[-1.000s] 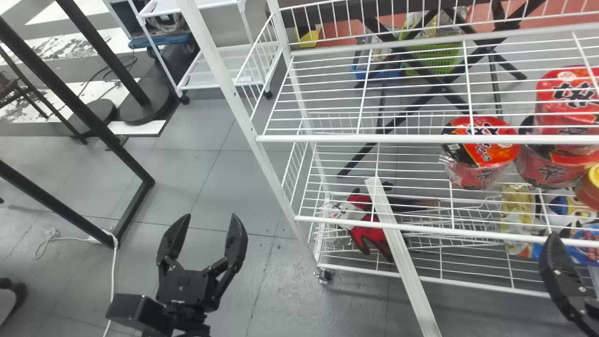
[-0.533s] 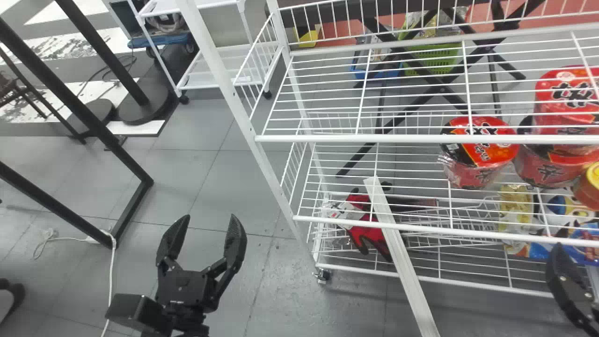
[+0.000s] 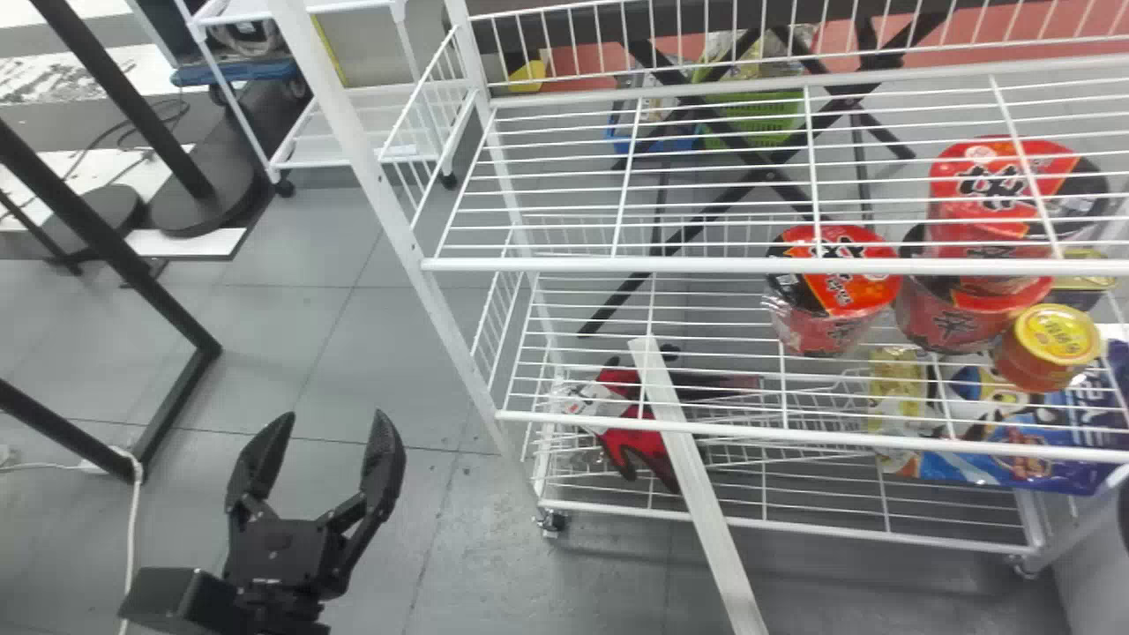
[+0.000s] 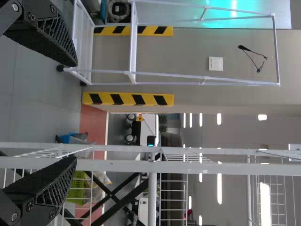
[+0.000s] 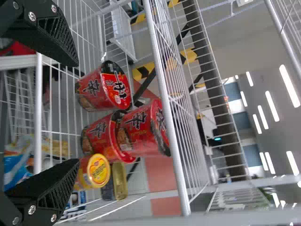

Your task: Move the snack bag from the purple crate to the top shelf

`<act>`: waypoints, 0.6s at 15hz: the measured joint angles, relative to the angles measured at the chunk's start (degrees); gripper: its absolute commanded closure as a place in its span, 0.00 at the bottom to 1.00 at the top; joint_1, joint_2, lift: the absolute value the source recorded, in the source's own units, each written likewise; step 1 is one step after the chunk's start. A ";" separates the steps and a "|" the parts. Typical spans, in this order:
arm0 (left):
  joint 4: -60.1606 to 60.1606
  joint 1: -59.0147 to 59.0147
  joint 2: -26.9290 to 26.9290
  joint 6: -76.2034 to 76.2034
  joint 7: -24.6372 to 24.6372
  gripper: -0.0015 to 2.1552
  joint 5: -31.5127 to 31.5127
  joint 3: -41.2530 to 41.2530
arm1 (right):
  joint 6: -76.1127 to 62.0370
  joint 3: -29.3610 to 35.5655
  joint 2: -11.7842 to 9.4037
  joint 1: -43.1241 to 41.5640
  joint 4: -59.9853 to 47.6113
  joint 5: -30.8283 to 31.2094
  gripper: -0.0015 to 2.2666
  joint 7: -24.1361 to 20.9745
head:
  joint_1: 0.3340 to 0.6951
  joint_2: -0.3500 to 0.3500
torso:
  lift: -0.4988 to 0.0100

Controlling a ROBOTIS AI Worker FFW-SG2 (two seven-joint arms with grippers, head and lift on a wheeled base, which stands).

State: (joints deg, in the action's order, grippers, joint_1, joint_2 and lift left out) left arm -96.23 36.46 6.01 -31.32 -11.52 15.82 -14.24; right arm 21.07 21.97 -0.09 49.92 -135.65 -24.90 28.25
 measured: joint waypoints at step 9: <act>1.57 -1.11 0.25 -0.01 -0.85 0.05 0.00 0.75 | 53.74 40.18 0.00 -16.45 -7.08 -17.51 0.04 11.20 | 1.00 0.40 | 0.09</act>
State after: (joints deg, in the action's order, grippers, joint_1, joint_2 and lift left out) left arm -94.66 35.35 6.26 -31.32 -12.37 15.82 -13.49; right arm 74.81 62.14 -0.09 33.47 -142.73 -42.41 39.45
